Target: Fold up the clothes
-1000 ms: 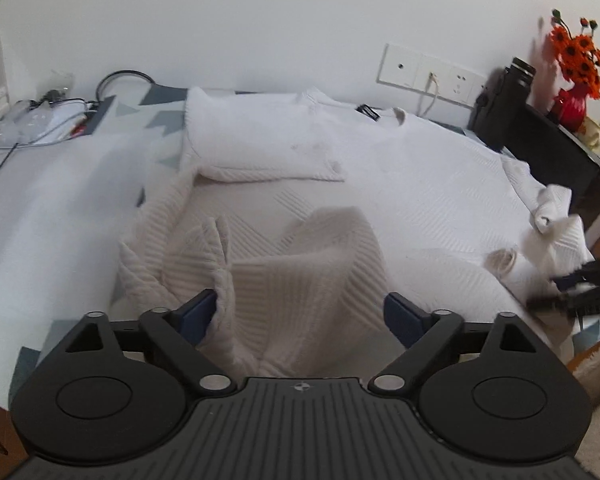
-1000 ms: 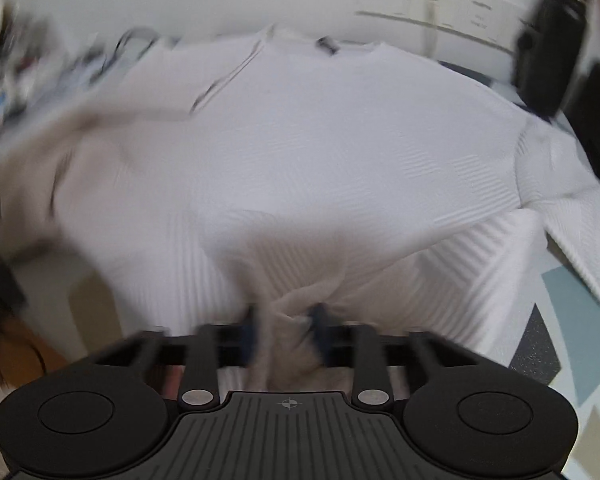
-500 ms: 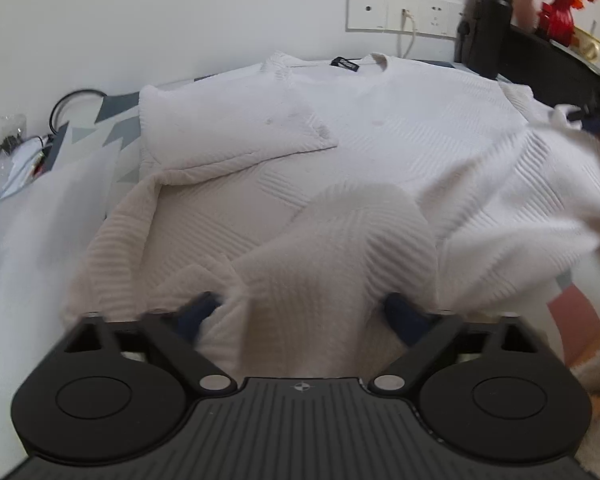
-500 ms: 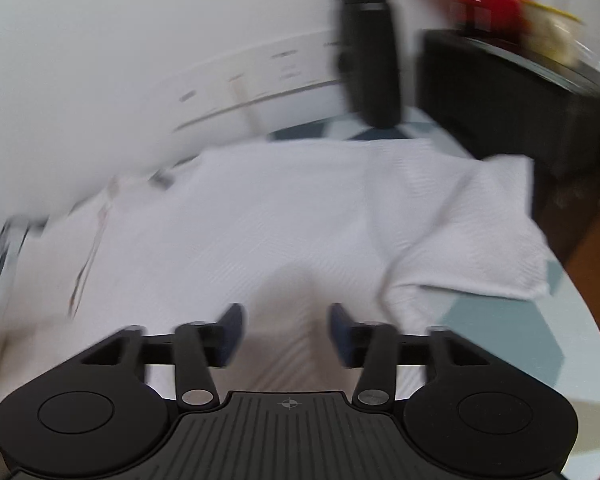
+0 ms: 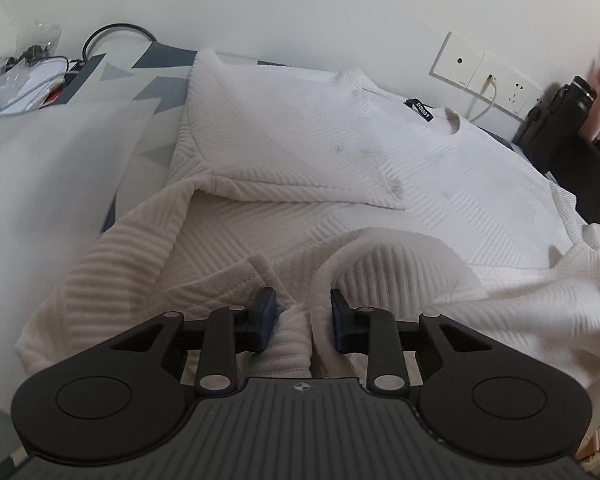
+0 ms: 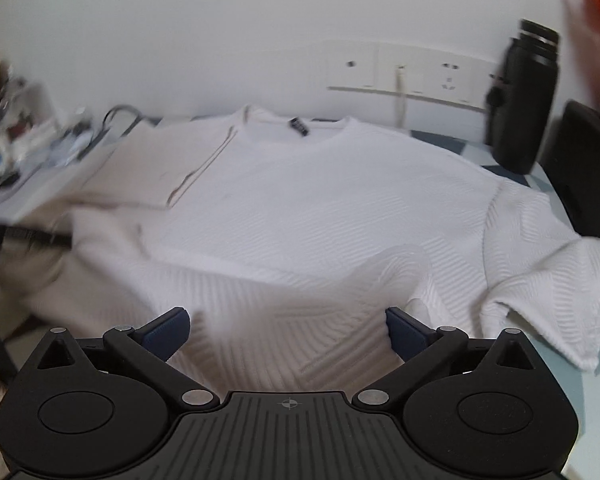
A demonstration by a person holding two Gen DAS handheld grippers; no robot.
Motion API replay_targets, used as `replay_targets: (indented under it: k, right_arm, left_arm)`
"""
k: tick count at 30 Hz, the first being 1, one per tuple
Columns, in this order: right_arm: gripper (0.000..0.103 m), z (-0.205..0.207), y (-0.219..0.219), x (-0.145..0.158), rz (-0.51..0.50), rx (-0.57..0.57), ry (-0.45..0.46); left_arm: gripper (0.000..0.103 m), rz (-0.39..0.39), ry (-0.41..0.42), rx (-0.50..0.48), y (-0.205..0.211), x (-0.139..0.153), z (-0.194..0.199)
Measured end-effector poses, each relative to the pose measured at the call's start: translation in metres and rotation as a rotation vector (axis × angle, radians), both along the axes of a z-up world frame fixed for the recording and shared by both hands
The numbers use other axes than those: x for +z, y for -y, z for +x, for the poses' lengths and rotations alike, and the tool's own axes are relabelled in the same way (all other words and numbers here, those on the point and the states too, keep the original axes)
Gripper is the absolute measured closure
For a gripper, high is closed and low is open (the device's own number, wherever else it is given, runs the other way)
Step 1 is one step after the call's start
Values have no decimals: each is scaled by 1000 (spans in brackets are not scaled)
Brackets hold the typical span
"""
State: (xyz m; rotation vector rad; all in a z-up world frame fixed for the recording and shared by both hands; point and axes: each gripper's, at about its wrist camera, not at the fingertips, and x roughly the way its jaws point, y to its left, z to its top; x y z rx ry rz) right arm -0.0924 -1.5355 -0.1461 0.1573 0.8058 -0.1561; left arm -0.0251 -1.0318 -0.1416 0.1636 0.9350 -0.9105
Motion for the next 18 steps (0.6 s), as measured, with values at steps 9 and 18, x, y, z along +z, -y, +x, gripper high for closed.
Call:
replay_targets:
  k: [9, 18]
  right_arm:
    - [1, -3, -22, 14, -174, 157, -3]
    - [35, 3, -8, -52, -98, 32, -145]
  left_arm:
    - [71, -16, -6, 7, 0, -3, 3]
    - [70, -8, -6, 18, -1, -2, -3]
